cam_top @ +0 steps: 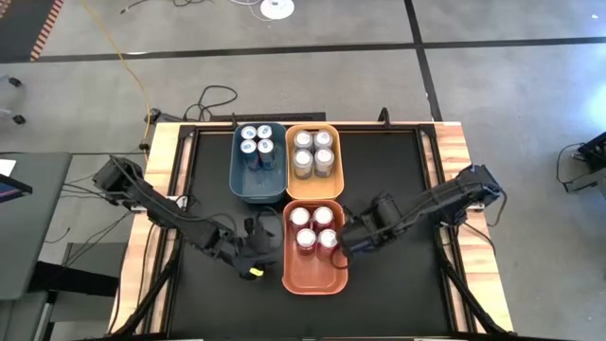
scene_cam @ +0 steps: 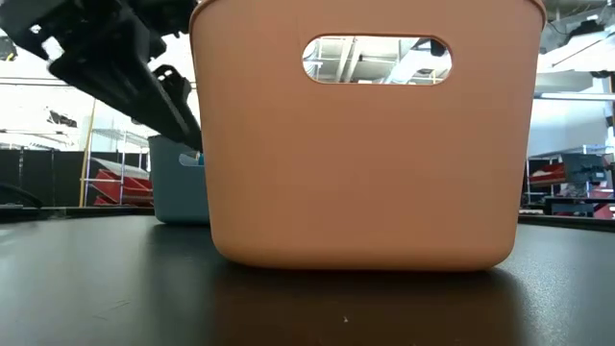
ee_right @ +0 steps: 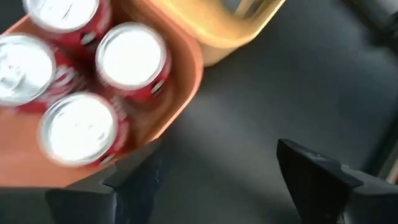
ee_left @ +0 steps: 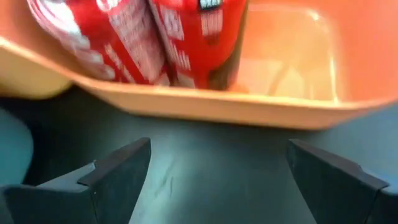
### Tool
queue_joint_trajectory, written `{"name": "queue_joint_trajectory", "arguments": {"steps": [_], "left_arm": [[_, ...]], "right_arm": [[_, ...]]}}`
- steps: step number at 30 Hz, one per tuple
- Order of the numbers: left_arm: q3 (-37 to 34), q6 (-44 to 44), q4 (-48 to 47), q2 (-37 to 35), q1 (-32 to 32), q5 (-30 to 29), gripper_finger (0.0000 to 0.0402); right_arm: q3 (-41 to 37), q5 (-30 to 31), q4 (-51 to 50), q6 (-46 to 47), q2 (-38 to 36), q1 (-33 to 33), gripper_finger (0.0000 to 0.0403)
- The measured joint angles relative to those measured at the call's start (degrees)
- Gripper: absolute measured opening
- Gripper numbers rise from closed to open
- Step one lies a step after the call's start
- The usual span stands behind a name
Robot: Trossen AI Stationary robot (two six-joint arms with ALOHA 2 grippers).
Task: Sort soda cans
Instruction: Move the orange bin to the right of the yellow bin
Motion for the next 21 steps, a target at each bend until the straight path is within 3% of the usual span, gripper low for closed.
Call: {"name": "queue_joint_trajectory", "arguments": {"steps": [3,7,21], "left_arm": [[-2.5,3.8,6.3,0.0,0.3,-0.7,0.0371],[-5.1,6.6,11.9,0.0,0.9,-0.9,0.0371],[-9.3,3.9,13.0,0.0,3.0,-4.7,0.0371]], "right_arm": [[0.0,-4.4,2.3,-0.3,0.0,-1.1,0.0305],[0.0,-5.2,4.5,0.2,0.0,-1.6,0.0285],[-6.8,-6.8,12.4,4.0,1.8,-2.3,0.0276]]}}
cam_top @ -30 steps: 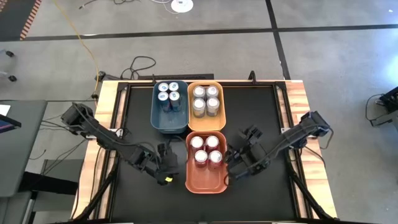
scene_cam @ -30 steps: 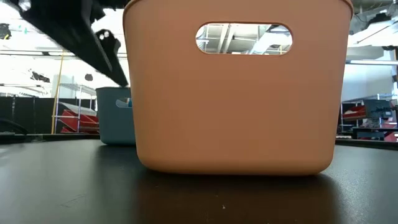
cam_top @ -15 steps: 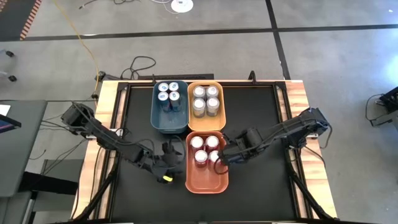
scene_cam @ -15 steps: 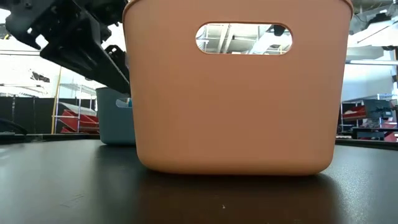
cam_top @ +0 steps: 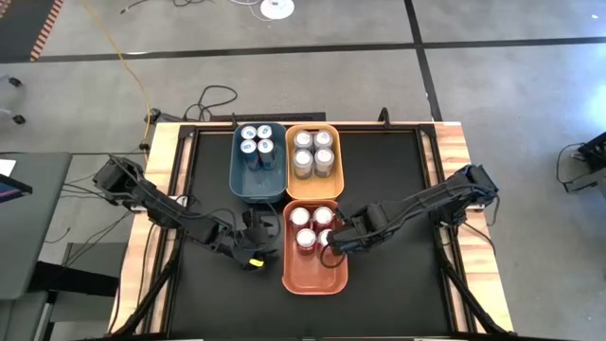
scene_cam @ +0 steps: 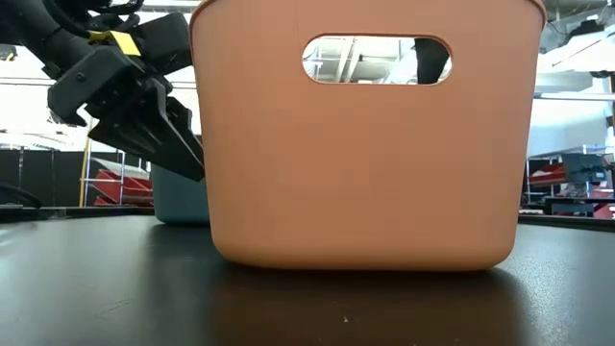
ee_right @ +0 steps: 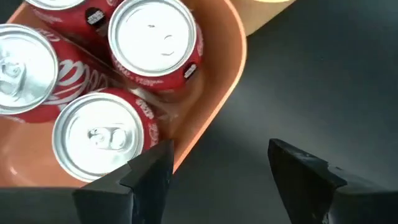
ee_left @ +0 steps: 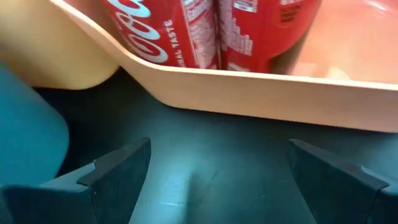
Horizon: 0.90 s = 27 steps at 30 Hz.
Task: Sort soda cans
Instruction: Move the orange bin to the right of the yellow bin
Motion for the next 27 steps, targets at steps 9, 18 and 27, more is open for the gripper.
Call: {"name": "queue_joint_trajectory", "arguments": {"steps": [9,18,27], "left_arm": [[0.0,-0.1,0.0,0.0,0.5,0.0,0.0371],[0.0,-0.3,0.0,0.0,0.5,0.1,0.0371],[0.0,-0.5,-0.4,0.0,0.4,0.2,0.0371]], "right_arm": [[-4.5,-3.2,7.0,-2.8,-0.1,-1.1,0.0184],[-6.4,-5.5,10.0,-6.4,-0.1,-4.0,0.0101],[-6.5,-6.8,8.9,-8.3,-0.1,-6.3,0.0098]]}}
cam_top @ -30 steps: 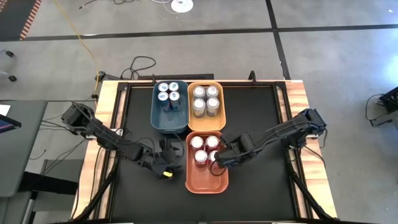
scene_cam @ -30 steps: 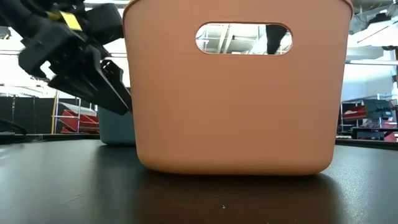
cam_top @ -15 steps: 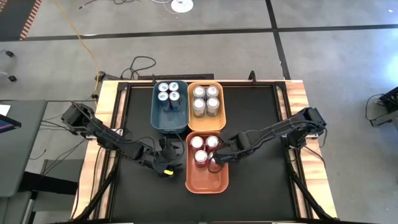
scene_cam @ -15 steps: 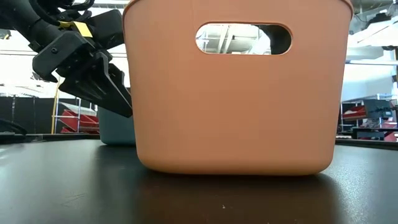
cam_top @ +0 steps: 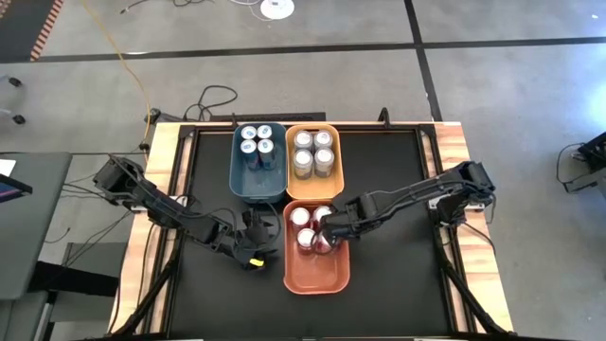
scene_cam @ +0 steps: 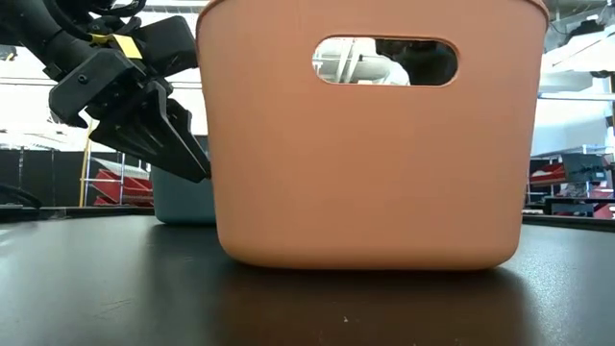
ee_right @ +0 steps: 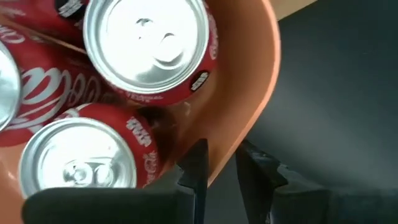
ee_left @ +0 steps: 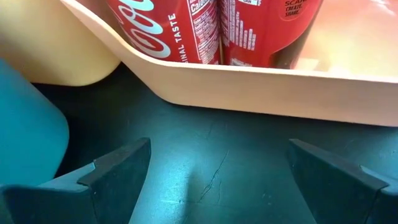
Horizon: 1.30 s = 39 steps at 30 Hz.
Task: Sort soda cans
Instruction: Move the orange bin to the right of the yellow bin
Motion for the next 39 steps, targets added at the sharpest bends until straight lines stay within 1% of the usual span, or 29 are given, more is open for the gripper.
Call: {"name": "queue_joint_trajectory", "arguments": {"steps": [6,11,17,26,32,34,36,39], "left_arm": [[0.0,-0.1,0.0,0.0,0.0,0.1,0.0371],[0.0,-0.2,-0.1,0.0,0.0,0.2,0.0371],[0.0,-1.0,-0.4,0.0,0.0,0.2,0.0371],[0.0,-0.9,-0.3,0.0,0.0,0.2,0.0371],[0.0,-0.4,-0.3,0.0,0.0,0.2,0.0371],[0.0,-0.4,-0.3,0.0,0.0,0.2,0.0371],[0.0,0.1,-0.1,0.0,0.0,0.2,0.0371],[0.0,1.2,0.5,0.0,0.3,0.2,0.0371]], "right_arm": [[0.0,1.5,-4.0,1.2,0.0,0.2,0.0096],[0.0,2.5,-8.2,3.0,0.0,1.6,0.0083],[0.0,4.5,-14.7,8.5,0.0,4.1,0.007],[-0.1,6.9,-24.7,16.3,-0.1,7.9,0.0068],[-0.8,7.1,-24.9,19.2,-0.4,9.8,0.0057],[-0.9,7.8,-25.0,18.9,-0.5,10.2,0.0053],[-0.9,9.4,-24.8,16.3,-1.3,10.4,0.0052],[0.0,10.3,-24.5,10.2,-2.9,9.5,0.0052]]}}
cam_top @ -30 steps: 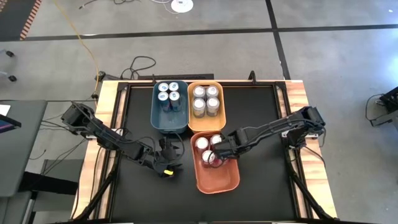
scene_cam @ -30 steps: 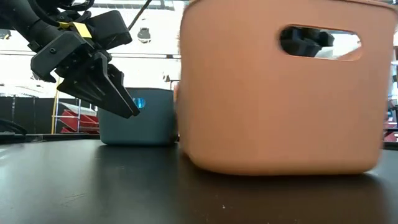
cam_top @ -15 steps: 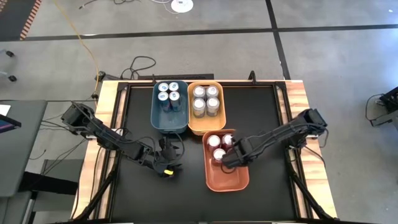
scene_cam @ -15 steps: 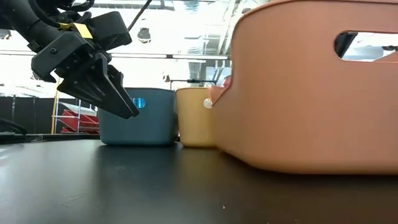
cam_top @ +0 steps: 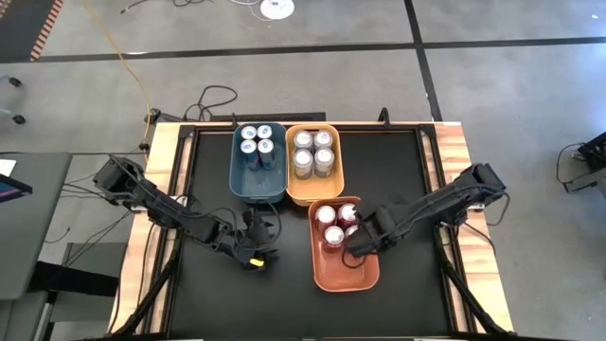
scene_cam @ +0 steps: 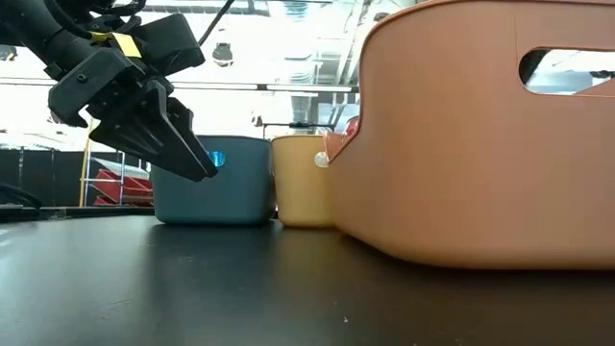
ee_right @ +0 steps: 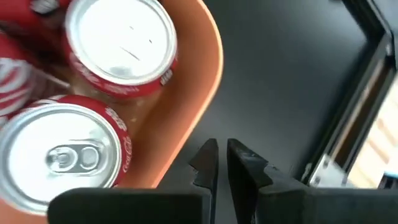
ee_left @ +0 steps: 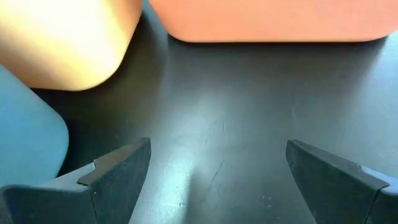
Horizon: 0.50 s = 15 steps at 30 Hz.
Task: Sort soda cans
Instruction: Move the orange bin to the right of the yellow bin
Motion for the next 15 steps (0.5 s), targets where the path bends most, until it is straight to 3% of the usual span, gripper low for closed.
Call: {"name": "queue_joint_trajectory", "arguments": {"steps": [8,11,15], "left_arm": [[0.0,-0.2,1.1,0.0,1.5,0.0,0.0371],[0.0,-1.0,1.0,0.0,1.5,0.3,0.0371],[0.0,-3.1,1.0,0.1,1.2,0.8,0.0371]], "right_arm": [[0.8,-0.1,3.3,-26.5,-4.8,-7.8,0.0052],[0.7,-1.6,3.7,-26.1,-5.4,-12.1,0.0052],[-1.1,-8.0,6.7,-24.5,-7.0,-14.9,0.0057]]}}
